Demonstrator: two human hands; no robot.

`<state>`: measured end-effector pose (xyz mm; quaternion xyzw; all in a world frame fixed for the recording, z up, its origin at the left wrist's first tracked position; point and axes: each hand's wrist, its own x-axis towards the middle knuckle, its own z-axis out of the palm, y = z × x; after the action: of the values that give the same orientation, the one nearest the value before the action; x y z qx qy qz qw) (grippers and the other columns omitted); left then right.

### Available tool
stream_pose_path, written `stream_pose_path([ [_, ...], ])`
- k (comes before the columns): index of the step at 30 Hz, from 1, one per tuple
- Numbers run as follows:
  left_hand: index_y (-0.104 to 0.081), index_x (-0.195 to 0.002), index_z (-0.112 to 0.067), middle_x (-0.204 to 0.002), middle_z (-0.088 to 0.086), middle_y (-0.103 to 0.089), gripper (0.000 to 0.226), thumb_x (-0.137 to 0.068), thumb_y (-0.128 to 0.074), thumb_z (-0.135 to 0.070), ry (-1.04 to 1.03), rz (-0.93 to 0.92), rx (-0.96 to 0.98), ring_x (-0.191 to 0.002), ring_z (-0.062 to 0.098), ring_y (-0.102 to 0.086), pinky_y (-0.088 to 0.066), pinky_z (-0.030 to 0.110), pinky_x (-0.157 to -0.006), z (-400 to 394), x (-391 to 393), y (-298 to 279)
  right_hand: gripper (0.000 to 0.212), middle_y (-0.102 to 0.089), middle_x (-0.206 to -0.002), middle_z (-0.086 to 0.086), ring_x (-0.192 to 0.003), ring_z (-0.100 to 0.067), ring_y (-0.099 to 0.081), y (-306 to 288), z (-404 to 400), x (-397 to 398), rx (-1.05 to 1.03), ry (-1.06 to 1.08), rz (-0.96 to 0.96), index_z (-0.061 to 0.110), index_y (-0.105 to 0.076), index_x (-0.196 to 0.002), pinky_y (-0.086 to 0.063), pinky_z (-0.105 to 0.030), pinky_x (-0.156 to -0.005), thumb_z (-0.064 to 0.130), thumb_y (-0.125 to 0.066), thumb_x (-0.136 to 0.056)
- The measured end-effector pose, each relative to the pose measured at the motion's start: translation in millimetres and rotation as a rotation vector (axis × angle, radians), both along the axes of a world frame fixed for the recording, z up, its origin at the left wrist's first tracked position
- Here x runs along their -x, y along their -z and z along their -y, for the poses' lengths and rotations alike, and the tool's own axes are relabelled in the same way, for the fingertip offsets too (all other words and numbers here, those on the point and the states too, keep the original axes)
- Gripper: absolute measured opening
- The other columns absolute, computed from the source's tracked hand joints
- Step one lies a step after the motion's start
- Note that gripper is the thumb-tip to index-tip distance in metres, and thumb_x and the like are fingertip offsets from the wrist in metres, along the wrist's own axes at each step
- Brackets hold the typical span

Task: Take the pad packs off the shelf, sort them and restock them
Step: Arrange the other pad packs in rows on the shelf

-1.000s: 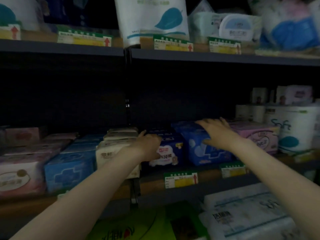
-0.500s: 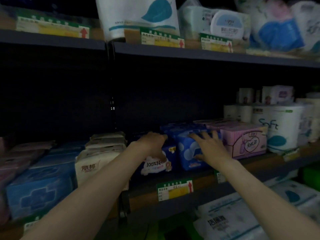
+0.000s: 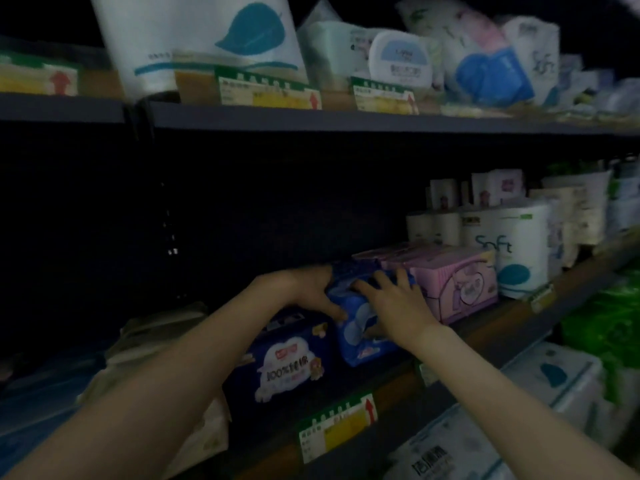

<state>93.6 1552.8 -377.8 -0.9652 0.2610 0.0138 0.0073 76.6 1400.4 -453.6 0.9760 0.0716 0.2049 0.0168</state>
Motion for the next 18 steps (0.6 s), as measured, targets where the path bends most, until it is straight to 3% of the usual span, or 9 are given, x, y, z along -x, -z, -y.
stream_pose_path([
  [3,-0.034,-0.134,-0.013,-0.131,0.004,-0.044,0.076,-0.078,-0.066,-0.053,0.061,0.071,0.087,-0.109,0.016,-0.047,-0.043,0.024,-0.086,25,-7,8,0.081,-0.029,-0.145,-0.004,-0.132,-0.031,-0.021,2,20,2,-0.045,-0.144,0.000,0.025,-0.021,-0.146,-0.029,-0.040,-0.104,0.039,-0.068,-0.081],
  [5,-0.034,-0.135,-0.014,-0.131,0.004,-0.045,0.076,-0.078,-0.067,-0.052,0.081,0.062,0.034,-0.111,0.018,-0.049,-0.043,0.024,-0.087,40,-7,15,0.076,-0.032,-0.145,-0.005,-0.131,-0.025,-0.029,-5,48,6,-0.194,-0.225,-0.001,0.021,-0.024,-0.145,-0.031,-0.032,-0.102,0.030,-0.068,-0.084],
  [9,-0.036,-0.131,-0.014,-0.128,0.006,-0.049,0.062,-0.085,-0.064,-0.044,0.017,0.093,-0.055,-0.107,0.020,-0.051,-0.045,0.027,-0.083,53,-2,17,0.070,-0.030,-0.148,-0.008,-0.133,-0.023,-0.033,-28,126,3,-0.165,-0.078,-0.009,0.016,-0.025,-0.146,-0.032,-0.027,-0.101,0.023,-0.063,-0.088],
  [13,-0.035,-0.135,-0.013,-0.130,0.009,-0.049,0.055,-0.090,-0.060,-0.033,-0.094,0.107,-0.045,-0.111,0.024,-0.051,-0.046,0.034,-0.091,59,11,18,0.074,-0.027,-0.150,-0.008,-0.135,-0.024,-0.031,-35,167,-16,-0.072,-0.026,-0.166,0.020,-0.020,-0.147,-0.034,-0.031,-0.103,0.034,-0.062,-0.088],
  [18,-0.026,-0.140,-0.016,-0.125,0.010,-0.049,0.059,-0.091,-0.056,-0.030,-0.296,0.221,-0.019,-0.108,0.027,-0.050,-0.043,0.033,-0.080,82,18,39,0.097,-0.022,-0.154,-0.004,-0.139,-0.024,-0.025,-34,167,-52,-0.060,-0.201,-0.261,0.021,-0.014,-0.150,-0.023,-0.031,-0.112,0.054,-0.068,-0.076],
])
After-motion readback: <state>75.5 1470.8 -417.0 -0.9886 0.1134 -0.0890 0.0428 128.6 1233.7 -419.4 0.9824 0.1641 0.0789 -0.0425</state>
